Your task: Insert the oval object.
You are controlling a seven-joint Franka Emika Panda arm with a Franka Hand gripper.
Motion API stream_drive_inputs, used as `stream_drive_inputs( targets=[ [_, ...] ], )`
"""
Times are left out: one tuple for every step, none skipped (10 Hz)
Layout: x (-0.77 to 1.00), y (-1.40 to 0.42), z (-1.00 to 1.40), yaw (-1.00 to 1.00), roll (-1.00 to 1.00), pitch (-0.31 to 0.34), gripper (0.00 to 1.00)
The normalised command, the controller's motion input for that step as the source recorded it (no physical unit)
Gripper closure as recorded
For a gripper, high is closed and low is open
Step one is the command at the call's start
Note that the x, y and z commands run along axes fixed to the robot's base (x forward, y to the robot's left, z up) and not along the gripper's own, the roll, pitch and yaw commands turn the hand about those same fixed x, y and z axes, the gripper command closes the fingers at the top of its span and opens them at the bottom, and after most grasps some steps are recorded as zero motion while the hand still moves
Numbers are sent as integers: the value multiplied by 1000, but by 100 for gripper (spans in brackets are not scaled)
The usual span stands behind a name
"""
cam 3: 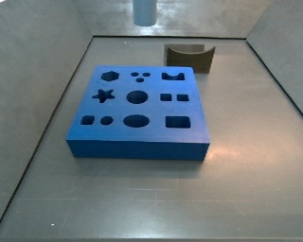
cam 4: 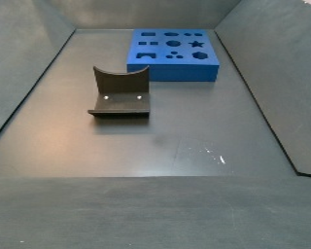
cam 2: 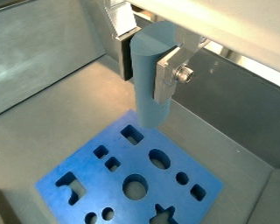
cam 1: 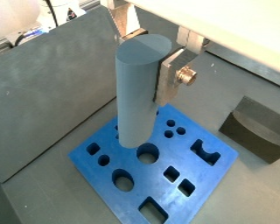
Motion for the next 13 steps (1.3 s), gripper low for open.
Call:
stream_drive_inputs(
  targets=[
    [23,-46,-634,-1000,126,-46,100],
    [49,-51,-740,-989,181,-51,100],
    [54,-57,-743,-986,186,-53,100],
    [60,-63,-740,-986,193,-51,100],
    [63,-63,-743,-983,190,-54,100],
    [137,-400,-723,-777,210,-114,100],
    [137,-557,-706,-666,226,-154,100],
    [134,-543,-686,-666,230,-150,100],
    [157,-463,-643,-714,247,-144,100],
    [51,0,-391,-974,239,-71,100],
    [0,0,-254,-1000,110,-29,100],
    [0,0,-120,-1000,49,0,100],
    [0,0,-46,-1000,20,0,100]
  ],
)
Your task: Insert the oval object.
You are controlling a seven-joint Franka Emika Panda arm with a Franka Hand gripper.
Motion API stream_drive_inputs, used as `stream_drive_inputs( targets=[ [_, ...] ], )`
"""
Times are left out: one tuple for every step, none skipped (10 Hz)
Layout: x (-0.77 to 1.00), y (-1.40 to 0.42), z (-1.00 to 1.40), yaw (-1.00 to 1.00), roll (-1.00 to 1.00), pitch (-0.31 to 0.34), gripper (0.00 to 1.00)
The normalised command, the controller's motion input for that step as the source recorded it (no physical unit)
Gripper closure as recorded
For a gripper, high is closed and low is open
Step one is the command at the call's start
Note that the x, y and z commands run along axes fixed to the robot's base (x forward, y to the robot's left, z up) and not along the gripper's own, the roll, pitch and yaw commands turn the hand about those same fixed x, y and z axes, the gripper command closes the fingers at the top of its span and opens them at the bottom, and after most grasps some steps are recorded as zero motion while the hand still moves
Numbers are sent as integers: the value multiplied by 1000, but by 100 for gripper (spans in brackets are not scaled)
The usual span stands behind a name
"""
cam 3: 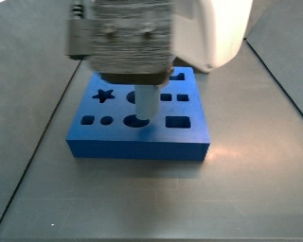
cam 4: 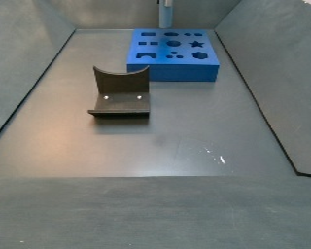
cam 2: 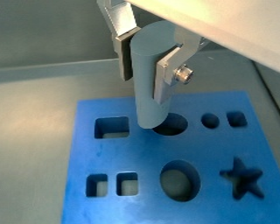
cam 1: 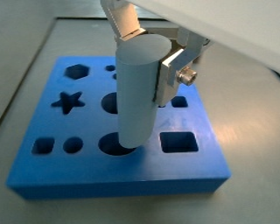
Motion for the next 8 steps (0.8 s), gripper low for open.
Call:
stream_drive_inputs(
  targets=[
    [0,0,-51,-1000,10,0,100],
    [0,0,-140,-1000,0,0,100],
    [0,0,-211,-1000,0,-14,100],
    [-6,0,-274,-1000,-13,-19,100],
    [-14,0,-294,-1000,-31,-17,100],
    [-40,0,-283,-1000,-20,-16,100],
    [-154,0,-140,-949,0,0,100],
    [-189,0,-60,-903,-21,0,100]
  ],
)
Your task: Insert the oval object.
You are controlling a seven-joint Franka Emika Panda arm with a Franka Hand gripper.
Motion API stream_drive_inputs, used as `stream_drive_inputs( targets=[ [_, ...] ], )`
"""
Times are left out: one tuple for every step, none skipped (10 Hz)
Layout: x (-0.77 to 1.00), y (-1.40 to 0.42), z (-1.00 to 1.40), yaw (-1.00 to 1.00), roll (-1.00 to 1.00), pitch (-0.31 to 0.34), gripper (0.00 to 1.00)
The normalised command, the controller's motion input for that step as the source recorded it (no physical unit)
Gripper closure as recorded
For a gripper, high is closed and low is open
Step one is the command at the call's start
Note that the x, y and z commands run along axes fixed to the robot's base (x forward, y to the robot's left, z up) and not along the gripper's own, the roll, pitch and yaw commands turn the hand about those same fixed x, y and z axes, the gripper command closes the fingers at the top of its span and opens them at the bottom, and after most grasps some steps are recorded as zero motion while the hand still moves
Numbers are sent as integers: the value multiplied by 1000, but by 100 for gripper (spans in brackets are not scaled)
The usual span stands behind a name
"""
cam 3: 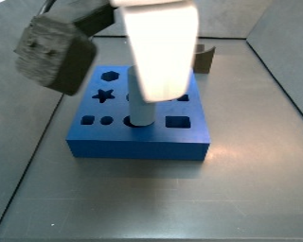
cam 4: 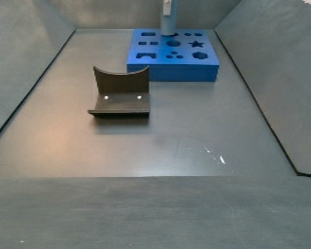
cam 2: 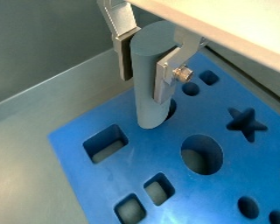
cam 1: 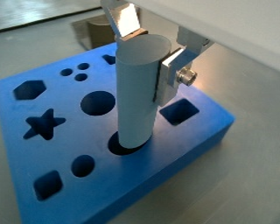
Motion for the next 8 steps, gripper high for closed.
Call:
stream_drive_inputs(
  targets=[
    [-240,0,-60,-857,-53,-7,100],
    [-417,0,-89,-731,-123,-99,100],
    [-497,0,-86,-657,-141,-119,100],
    [0,-66,-229,-494,0,-44,100],
    [306,-23,-423,-294,-23,0,100],
    [243,0,-466,-249,-124,0,100],
    [146,29,-351,-220,-97,0,100],
    [111,11,-263,-189,-66,0,100]
  ],
)
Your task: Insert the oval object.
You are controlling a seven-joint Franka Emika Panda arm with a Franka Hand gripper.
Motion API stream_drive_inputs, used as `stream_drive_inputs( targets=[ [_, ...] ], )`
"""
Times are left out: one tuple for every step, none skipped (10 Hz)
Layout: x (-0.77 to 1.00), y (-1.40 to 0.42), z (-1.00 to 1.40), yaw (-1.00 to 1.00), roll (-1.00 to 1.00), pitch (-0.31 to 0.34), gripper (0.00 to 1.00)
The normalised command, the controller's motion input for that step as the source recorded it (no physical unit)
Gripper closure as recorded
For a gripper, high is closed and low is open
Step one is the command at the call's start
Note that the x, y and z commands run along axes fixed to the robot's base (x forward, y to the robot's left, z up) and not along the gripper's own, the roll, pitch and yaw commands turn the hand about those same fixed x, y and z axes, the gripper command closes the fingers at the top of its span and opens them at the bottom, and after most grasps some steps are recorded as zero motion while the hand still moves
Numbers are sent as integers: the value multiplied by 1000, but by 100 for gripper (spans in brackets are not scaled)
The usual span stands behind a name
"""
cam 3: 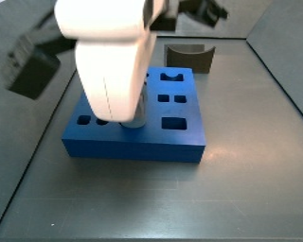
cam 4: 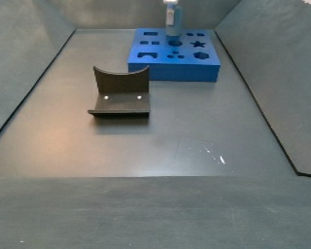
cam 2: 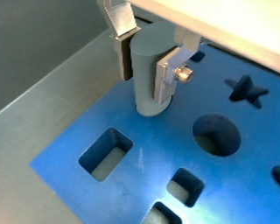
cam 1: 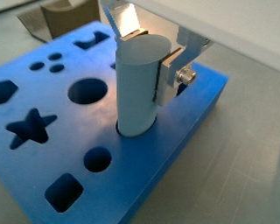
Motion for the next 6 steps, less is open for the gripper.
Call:
stream_drive_inputs(
  targets=[
    [100,31,-263,-180,-81,0,100],
    [69,3,-140,-109,-107,-11,100],
    [0,171,-340,-31,-229,-209,100],
    [0,174,-411,-86,-234,-240,100],
    [0,51,-77,-9,-70,-73,100],
    [0,0,0,0,0,0,100]
  ],
)
